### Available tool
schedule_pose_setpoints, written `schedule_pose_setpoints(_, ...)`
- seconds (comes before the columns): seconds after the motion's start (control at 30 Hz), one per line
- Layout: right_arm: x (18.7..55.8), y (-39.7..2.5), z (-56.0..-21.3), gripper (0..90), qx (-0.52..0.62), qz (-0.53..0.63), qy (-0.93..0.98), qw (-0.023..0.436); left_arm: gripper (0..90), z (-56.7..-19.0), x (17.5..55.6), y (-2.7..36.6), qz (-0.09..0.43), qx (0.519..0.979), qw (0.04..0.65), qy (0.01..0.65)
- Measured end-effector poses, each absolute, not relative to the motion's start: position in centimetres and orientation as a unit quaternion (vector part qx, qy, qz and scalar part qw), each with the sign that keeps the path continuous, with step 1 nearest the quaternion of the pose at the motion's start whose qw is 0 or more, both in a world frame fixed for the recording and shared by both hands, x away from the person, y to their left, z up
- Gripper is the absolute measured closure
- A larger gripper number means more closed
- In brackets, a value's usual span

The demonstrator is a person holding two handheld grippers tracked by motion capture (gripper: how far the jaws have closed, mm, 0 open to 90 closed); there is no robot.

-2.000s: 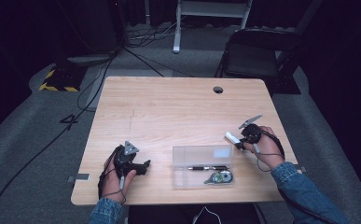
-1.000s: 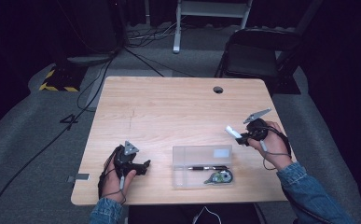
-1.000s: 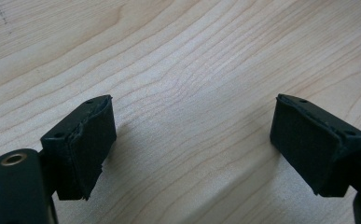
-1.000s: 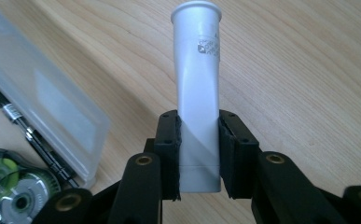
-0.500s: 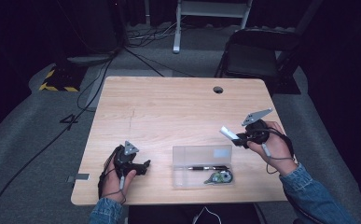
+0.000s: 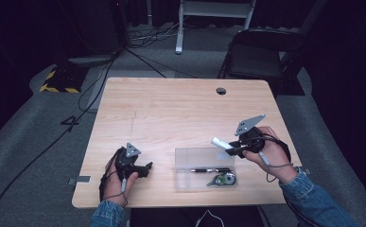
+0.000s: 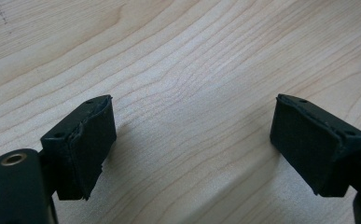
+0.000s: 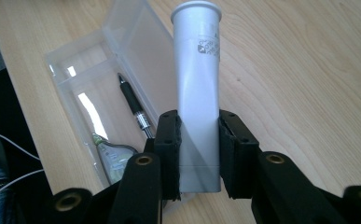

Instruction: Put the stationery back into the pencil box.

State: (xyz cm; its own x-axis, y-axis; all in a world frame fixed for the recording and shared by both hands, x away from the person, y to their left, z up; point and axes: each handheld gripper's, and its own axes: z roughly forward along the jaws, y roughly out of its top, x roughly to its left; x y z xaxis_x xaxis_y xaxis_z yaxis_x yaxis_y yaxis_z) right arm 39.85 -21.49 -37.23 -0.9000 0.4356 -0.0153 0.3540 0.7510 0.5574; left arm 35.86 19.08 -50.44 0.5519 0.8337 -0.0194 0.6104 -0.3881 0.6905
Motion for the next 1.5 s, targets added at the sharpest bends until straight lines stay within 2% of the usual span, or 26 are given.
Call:
schedule_pose_setpoints(0.7,38.2,-17.8,-38.3,71.4,0.123,0.253,0.959,0.042,14.7,-50.5,35.9,19.1,0.168,0.815,0.333,0.443)
schedule_pose_setpoints(1.5,37.3,-14.0,-42.2,71.4,0.052,0.184,0.982,0.006,14.6,-50.5,35.9,19.1,0.168,0.816,0.333,0.442)
